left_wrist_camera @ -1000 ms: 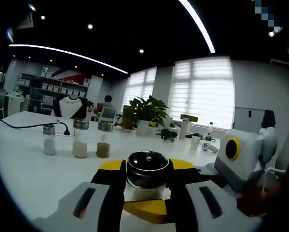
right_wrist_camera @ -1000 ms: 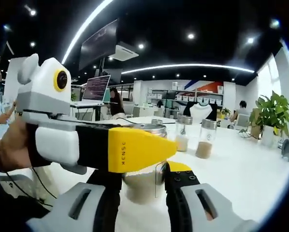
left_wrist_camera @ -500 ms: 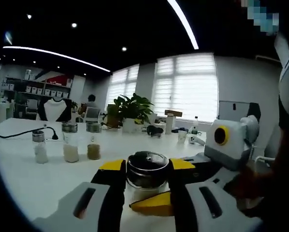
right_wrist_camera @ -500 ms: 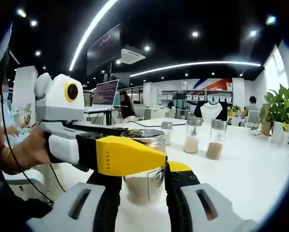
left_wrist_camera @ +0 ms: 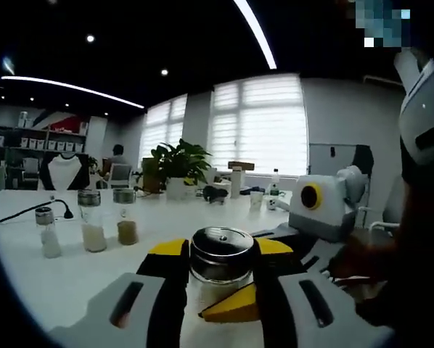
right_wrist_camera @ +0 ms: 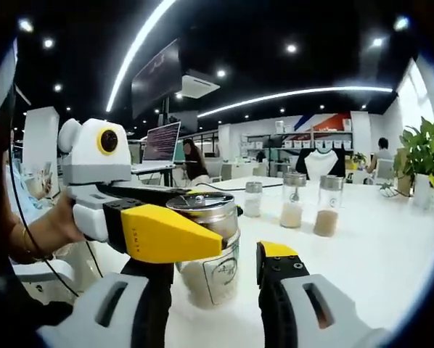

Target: Rotate the seasoning bottle until the label or dispensing opening points toward the visible target arrow and the bottle remains upright within the marked orientation range

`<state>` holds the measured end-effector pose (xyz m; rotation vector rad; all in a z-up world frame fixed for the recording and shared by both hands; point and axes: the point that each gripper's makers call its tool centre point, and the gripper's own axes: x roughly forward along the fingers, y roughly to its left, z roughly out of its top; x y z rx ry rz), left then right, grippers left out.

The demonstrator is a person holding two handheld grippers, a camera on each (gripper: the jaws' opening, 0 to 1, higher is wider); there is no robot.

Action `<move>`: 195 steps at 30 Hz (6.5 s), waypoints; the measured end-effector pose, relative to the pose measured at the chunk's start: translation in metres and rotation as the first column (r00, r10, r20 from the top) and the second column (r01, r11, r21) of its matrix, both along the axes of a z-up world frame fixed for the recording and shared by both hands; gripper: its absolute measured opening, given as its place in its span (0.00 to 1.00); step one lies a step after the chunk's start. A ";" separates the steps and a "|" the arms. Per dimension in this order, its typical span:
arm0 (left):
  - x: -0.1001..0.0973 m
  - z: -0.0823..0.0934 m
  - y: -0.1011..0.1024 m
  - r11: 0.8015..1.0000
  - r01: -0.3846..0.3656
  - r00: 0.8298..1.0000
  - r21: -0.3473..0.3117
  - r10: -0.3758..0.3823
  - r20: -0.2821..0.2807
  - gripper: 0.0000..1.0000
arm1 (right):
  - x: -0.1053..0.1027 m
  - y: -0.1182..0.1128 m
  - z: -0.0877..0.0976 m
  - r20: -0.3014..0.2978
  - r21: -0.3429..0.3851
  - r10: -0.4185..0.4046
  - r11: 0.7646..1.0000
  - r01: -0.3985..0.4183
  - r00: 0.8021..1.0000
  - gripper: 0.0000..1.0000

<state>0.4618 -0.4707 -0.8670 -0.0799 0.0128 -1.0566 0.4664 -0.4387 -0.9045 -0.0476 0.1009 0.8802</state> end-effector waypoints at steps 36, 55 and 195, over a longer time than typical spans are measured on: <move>-0.020 -0.004 -0.001 0.982 0.181 0.982 0.053 -0.184 0.051 0.36 | -0.023 0.022 -0.006 0.059 -0.058 0.167 0.985 -0.164 0.984 0.35; -0.004 -0.009 -0.007 0.995 0.059 0.996 0.084 -0.064 0.057 0.34 | 0.002 0.003 -0.012 0.079 -0.124 -0.086 0.988 0.095 0.993 0.34; 0.051 -0.045 0.080 0.928 -0.324 0.941 0.184 0.336 -0.036 0.42 | 0.016 -0.014 -0.037 -0.048 -0.087 -0.157 0.984 0.153 0.986 0.33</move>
